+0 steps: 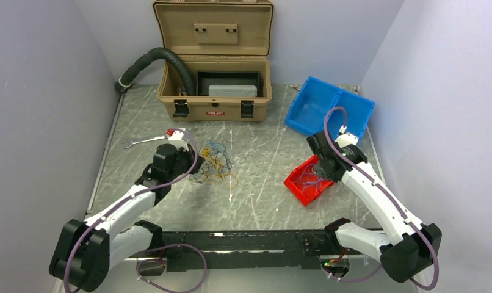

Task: Untangle the cables
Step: Place the cable in the bin.

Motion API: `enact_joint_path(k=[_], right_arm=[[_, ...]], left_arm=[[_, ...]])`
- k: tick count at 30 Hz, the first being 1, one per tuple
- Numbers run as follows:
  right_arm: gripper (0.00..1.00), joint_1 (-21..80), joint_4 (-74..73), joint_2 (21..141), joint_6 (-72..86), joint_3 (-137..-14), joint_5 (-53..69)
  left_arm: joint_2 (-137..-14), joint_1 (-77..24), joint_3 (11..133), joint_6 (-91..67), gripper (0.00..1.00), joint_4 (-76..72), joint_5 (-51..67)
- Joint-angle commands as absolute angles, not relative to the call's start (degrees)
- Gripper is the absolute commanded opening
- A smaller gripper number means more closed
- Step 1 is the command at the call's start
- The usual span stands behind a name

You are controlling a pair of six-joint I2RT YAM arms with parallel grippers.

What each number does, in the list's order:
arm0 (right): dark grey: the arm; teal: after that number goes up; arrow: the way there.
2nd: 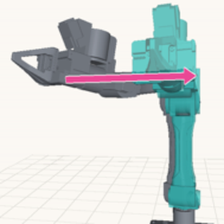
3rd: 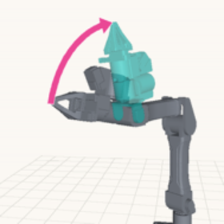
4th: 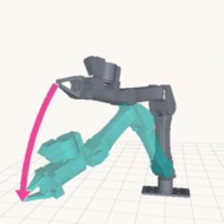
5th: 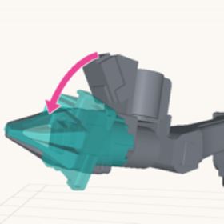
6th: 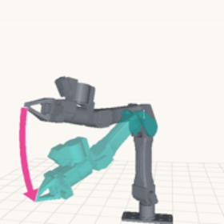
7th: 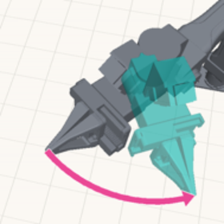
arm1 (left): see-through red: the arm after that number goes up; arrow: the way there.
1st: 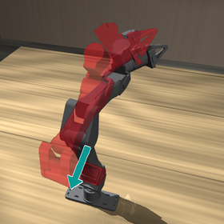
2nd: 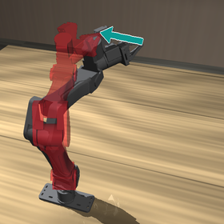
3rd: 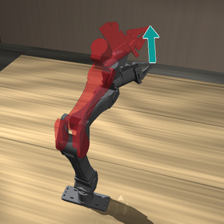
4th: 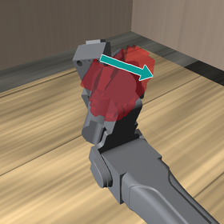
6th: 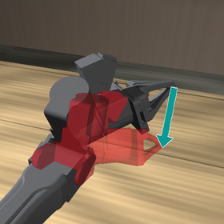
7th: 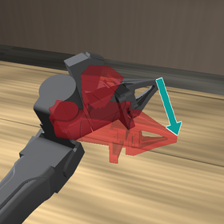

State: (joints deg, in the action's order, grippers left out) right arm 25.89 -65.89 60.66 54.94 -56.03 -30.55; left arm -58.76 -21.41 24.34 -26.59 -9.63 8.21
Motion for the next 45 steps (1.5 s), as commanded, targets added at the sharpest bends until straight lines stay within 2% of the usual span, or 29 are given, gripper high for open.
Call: enact_joint_path(k=[1,8,15,20,23,24,25,27,28,29,31,35,38,45], right_arm=[[0.0,22.2,-59.7,61.3,51.9,-54.9,-28.6],[0.0,12.9,-49.0,66.7,46.2,-53.2,-26.7],[0.0,12.7,-44.5,74.2,48.0,-50.7,-24.1],[0.0,12.7,-40.0,74.7,48.7,-45.7,-21.7],[0.0,12.7,-44.5,72.0,48.1,-48.8,-25.3],[0.02,12.9,-46.1,70.6,47.8,-49.9,-26.7],[0.09,12.9,-47.3,69.0,47.1,-51.0,-27.8],[0.41,12.9,-48.6,65.5,45.1,-52.4,-28.5],[0.5,12.9,-48.5,63.7,43.9,-52.7,-27.9],[0.55,13.0,-48.2,62.0,42.7,-53.0,-27.0],[0.59,13.0,-48.5,59.5,41.0,-54.1,-25.2],[0.6,13.2,-47.4,55.3,36.8,-56.3,-20.1],[0.61,13.5,-42.1,52.0,31.6,-55.4,-9.6],[0.64,15.2,-35.0,51.9,29.0,-51.9,2.6]], left_arm=[[-58.1,-21.6,24.9,-25.8,0.0,-11.7,8.9],[-58.1,-21.7,24.8,-25.7,0.0,-11.9,9.1],[-57.8,-21.7,24.9,-25.3,0.0,-11.2,8.0],[-57.8,-21.7,24.9,-25.2,0.0,-11.5,8.2],[-57.9,-21.7,24.9,-25.3,0.0,-11.5,8.3],[-57.7,-21.8,24.8,-25.3,0.0,-11.4,7.9],[-57.4,-21.8,24.6,-25.3,0.0,-11.5,7.8],[-56.8,-21.8,24.2,-25.4,0.0,-12.0,7.9],[-56.7,-21.8,24.2,-25.4,0.0,-12.1,7.9],[-56.7,-21.8,24.2,-25.4,0.0,-12.1,7.9],[-56.7,-21.9,24.3,-25.2,0.0,-12.2,8.2],[-57.1,-22.1,24.0,-24.9,0.0,-13.5,10.3],[-57.9,-22.7,24.0,-24.4,0.0,-15.8,13.9],[-59.9,-27.0,25.1,-21.2,0.0,-18.8,19.9]])
